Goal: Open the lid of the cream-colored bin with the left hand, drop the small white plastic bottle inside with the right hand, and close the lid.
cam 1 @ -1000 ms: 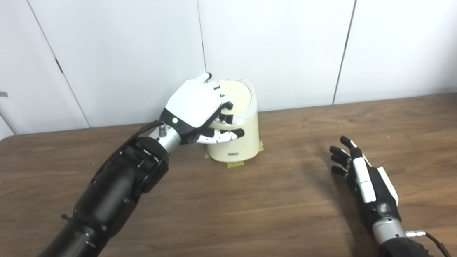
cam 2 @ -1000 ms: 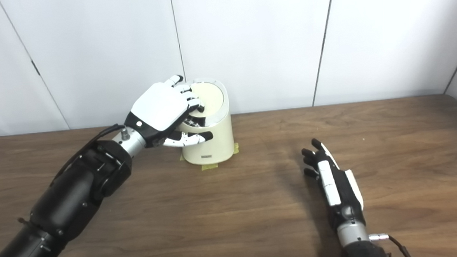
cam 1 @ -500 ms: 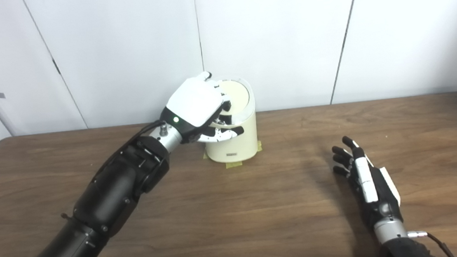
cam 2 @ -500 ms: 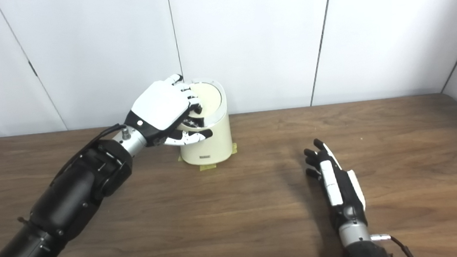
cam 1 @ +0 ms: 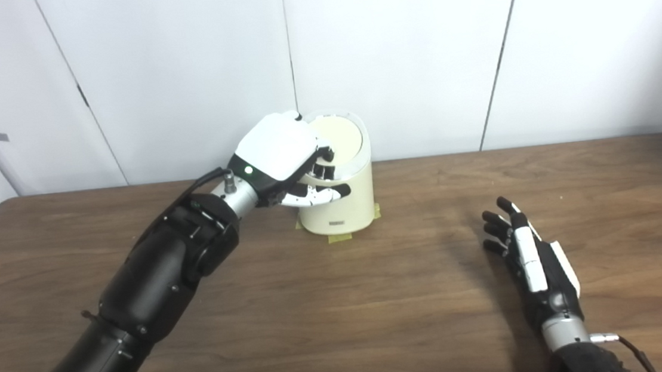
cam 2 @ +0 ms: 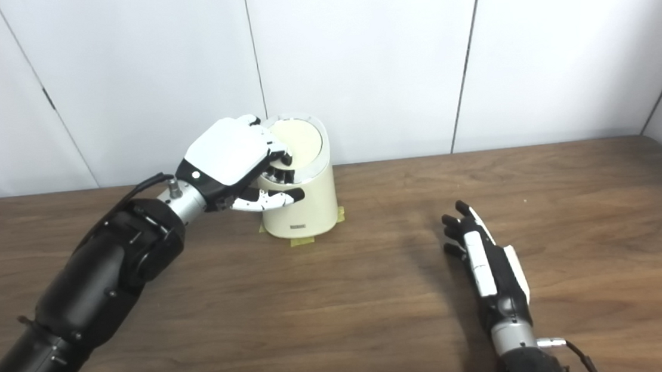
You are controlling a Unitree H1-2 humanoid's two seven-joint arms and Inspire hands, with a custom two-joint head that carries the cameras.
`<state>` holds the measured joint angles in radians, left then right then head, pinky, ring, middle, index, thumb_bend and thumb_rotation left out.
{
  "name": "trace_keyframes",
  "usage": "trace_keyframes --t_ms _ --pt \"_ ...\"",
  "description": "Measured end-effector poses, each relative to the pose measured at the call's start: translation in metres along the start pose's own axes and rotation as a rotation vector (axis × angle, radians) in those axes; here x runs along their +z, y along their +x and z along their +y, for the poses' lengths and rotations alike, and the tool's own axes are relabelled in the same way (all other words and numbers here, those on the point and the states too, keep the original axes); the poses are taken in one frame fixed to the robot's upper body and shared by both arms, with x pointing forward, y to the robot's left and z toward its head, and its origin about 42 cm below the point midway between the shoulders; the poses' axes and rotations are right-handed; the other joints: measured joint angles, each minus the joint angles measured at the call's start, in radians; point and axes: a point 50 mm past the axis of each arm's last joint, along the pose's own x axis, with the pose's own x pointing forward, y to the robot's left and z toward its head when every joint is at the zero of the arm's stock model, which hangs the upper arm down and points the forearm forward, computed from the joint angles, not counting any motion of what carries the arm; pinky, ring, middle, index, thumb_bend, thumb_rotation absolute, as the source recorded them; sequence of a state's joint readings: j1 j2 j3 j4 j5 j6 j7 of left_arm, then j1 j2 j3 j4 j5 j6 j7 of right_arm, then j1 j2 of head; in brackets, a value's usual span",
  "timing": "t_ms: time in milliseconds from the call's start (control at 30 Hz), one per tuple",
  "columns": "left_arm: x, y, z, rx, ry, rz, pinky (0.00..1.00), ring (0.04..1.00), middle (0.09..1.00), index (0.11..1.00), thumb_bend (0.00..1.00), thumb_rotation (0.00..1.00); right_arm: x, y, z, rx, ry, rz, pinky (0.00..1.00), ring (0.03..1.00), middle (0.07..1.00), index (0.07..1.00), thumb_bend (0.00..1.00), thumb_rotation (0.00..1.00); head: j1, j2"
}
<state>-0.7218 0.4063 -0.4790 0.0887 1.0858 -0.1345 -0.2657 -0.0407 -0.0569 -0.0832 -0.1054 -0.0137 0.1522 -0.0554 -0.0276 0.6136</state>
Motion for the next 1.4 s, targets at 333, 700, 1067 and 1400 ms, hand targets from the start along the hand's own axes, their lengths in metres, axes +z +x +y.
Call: trace_keyframes --t_ms 333,700,1067,1400 --pt "-0.003 -0.002 0.014 0.106 -0.285 0.125 0.67 0.8 0.814 0.807 0.45 0.82 0.0 0.0 0.0 -0.001 0.003 -0.002 0.83 0.873 0.863 0.929 0.59 1.0 -0.002 0.0" --pt "-0.008 -0.026 0.022 0.254 -0.561 0.214 0.71 0.823 0.829 0.846 0.41 0.78 0.001 -0.001 0.0 0.002 0.003 -0.006 0.82 0.866 0.86 0.923 0.59 1.0 0.0 0.003" --pt "-0.01 -0.074 -0.017 0.257 -0.897 0.357 0.79 0.86 0.85 0.845 0.38 0.81 0.008 -0.005 0.0 0.013 0.003 -0.033 0.82 0.868 0.863 0.916 0.65 0.99 0.008 0.012" --pt "-0.003 -0.124 -0.06 0.333 -1.269 0.492 0.81 0.843 0.858 0.901 0.33 0.91 0.015 -0.007 0.001 0.022 -0.015 -0.084 0.83 0.88 0.875 0.918 0.67 0.99 0.008 0.014"
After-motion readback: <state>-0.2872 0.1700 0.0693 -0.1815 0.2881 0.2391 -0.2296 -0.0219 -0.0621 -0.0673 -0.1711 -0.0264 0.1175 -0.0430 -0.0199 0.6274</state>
